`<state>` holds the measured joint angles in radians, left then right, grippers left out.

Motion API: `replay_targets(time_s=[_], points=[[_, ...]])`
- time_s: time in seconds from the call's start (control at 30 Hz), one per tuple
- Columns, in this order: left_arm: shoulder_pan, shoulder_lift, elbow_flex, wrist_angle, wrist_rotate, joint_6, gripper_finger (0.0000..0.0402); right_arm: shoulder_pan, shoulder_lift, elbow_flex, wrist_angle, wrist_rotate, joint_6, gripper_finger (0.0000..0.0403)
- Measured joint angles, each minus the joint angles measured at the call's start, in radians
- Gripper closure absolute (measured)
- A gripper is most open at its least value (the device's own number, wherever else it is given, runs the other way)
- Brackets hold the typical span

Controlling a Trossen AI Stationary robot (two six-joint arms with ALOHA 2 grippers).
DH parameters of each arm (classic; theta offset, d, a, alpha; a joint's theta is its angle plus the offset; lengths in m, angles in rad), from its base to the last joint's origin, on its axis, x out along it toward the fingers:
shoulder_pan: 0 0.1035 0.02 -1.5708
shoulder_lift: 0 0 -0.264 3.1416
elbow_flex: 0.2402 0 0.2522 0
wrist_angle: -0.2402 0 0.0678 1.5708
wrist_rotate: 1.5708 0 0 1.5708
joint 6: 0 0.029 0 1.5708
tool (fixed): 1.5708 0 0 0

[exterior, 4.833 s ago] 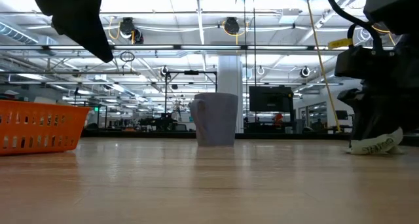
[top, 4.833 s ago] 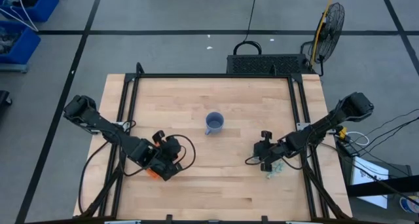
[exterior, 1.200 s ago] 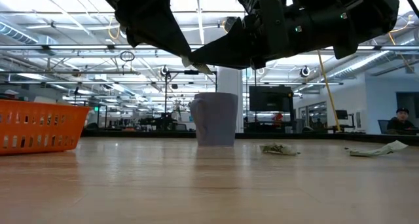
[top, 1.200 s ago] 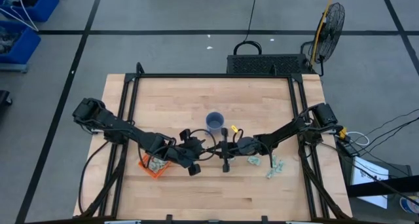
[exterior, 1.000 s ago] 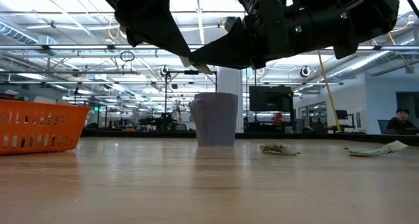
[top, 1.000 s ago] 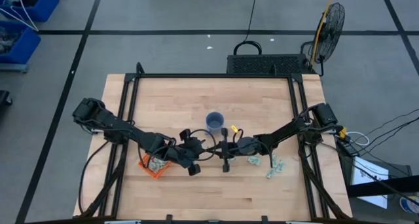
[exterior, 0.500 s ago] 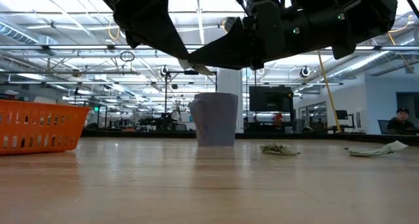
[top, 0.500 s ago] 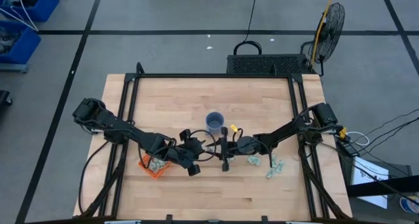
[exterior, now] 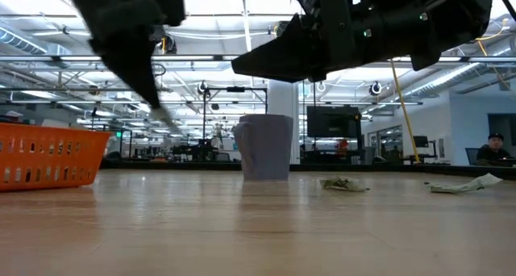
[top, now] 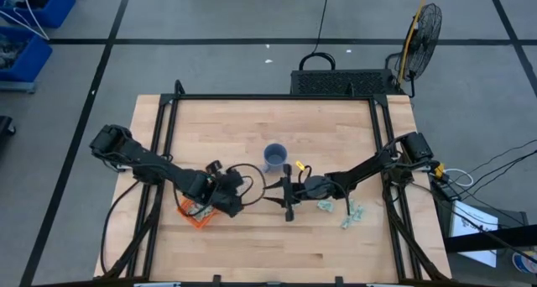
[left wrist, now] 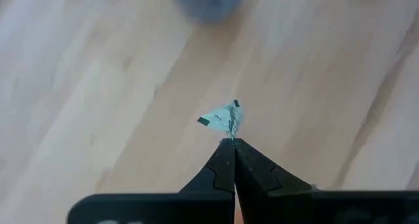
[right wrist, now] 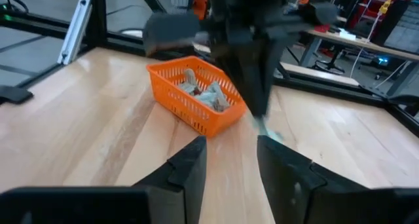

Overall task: Pick and place Stevia / Truvia into bins
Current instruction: Put the green stevia packet into the orange basket

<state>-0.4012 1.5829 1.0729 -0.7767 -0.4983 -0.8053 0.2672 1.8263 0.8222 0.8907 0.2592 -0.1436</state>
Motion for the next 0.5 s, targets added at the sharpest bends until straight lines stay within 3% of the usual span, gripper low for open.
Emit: replay_targets(time_s=[0.27, 0.5], points=[[-0.101, -0.039, 0.000, -0.331, 0.089, -0.429, 0.0399, -0.006, 0.001, -0.001, -0.020, 0.000, 0.000, 0.0277], [-0.236, -0.039, 0.000, -0.452, 0.308, -0.727, 0.0399, -0.006, 0.001, -0.001, -0.020, 0.001, -0.002, 0.0277]])
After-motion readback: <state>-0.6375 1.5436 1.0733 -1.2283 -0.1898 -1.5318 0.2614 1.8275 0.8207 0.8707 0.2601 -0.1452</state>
